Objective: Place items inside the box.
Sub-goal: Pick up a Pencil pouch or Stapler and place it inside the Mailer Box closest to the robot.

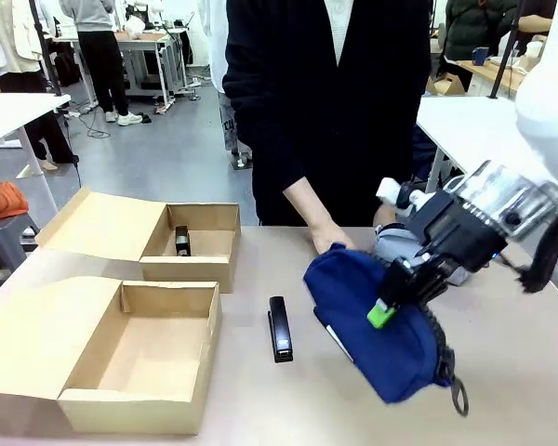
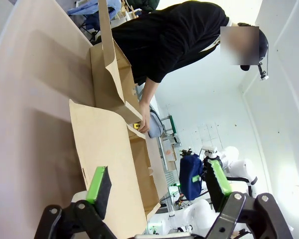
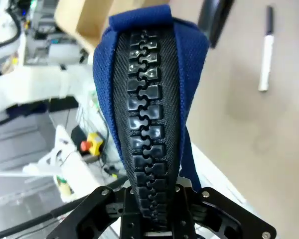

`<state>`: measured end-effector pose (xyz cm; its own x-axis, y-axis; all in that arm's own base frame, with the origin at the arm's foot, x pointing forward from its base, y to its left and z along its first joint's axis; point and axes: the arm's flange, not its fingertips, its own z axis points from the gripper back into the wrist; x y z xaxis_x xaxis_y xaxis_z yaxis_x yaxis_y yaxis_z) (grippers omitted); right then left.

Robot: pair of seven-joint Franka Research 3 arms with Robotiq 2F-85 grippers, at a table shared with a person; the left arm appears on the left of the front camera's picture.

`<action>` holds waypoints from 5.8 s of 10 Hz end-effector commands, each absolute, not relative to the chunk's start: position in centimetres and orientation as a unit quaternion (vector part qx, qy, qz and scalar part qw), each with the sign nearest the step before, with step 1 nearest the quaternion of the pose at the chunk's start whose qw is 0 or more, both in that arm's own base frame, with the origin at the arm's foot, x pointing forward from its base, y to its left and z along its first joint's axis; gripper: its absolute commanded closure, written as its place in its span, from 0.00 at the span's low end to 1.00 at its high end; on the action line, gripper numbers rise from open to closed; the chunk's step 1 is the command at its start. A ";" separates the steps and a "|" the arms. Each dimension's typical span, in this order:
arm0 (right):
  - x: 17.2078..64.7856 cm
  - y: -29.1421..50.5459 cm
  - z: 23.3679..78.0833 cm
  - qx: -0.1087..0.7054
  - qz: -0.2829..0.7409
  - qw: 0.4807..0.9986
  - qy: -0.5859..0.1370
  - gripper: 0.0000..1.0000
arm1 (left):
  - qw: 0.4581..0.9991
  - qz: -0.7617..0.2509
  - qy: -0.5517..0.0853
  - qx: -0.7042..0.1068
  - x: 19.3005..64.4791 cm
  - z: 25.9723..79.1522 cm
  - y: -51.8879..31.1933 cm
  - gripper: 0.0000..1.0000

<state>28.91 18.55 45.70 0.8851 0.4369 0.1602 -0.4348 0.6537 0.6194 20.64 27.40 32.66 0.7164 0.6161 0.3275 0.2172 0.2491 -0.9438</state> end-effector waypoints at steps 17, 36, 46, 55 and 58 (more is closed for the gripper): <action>31.2 33.9 47.7 0.424 0.166 0.890 0.009 0.93 | 0.701 0.135 -0.365 -0.598 20.6 32.7 27.0 0.04; 35.0 54.2 40.1 0.148 -0.053 0.983 0.096 0.93 | 0.701 0.135 -0.365 -0.598 20.6 32.7 27.0 0.04; 34.9 53.0 37.1 0.140 -0.053 0.980 0.130 0.00 | 0.701 0.135 -0.365 -0.598 20.6 32.7 27.0 0.04; 31.7 45.5 42.3 0.162 0.133 0.969 0.130 0.00 | 0.701 0.135 -0.365 -0.598 20.6 32.7 27.0 0.04; 25.3 33.8 45.7 0.292 0.138 0.946 -0.024 0.00 | 0.701 0.135 -0.365 -0.598 20.6 32.7 27.0 0.04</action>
